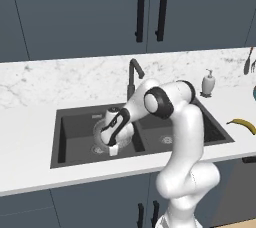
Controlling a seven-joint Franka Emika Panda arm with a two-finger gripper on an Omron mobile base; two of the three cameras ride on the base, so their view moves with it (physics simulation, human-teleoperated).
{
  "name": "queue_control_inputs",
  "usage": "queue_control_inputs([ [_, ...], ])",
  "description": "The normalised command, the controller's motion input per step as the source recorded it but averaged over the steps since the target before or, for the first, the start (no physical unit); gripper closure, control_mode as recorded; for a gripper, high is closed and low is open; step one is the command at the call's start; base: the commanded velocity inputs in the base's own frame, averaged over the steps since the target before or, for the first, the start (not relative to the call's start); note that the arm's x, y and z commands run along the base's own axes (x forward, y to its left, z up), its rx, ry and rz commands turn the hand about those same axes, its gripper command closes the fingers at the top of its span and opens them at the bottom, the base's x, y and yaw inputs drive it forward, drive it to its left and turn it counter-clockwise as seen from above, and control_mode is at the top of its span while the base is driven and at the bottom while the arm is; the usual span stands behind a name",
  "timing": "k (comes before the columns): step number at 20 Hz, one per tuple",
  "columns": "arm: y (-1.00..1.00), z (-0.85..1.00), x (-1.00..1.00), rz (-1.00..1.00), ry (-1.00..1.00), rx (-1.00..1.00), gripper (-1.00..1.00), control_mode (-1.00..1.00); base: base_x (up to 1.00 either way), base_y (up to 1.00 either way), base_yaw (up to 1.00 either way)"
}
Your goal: Put the colander in the sink, put the orange, banana in the colander, and turn on the sink faucet and pour water over the colander.
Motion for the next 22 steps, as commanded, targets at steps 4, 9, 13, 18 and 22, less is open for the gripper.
queue_control_inputs([
  [4,0.03,-0.1,0.05,-0.3,0.0,-0.01,-1.0,-1.0,0.0,0.0,0.0],
  [9,0.0,0.01,-0.02,-0.23,-0.02,0.0,-1.0,-1.0,0.0,0.0,0.0],
  [13,-0.01,0.25,-0.16,-0.16,-0.07,0.0,-1.0,-1.0,0.0,0.0,0.0],
  [18,0.0,0.46,-0.23,-0.09,-0.1,0.0,-1.0,-1.0,0.0,0.0,0.0],
  [22,0.03,0.33,-0.24,-0.07,-0.04,0.0,-1.0,-1.0,0.0,0.0,0.0],
])
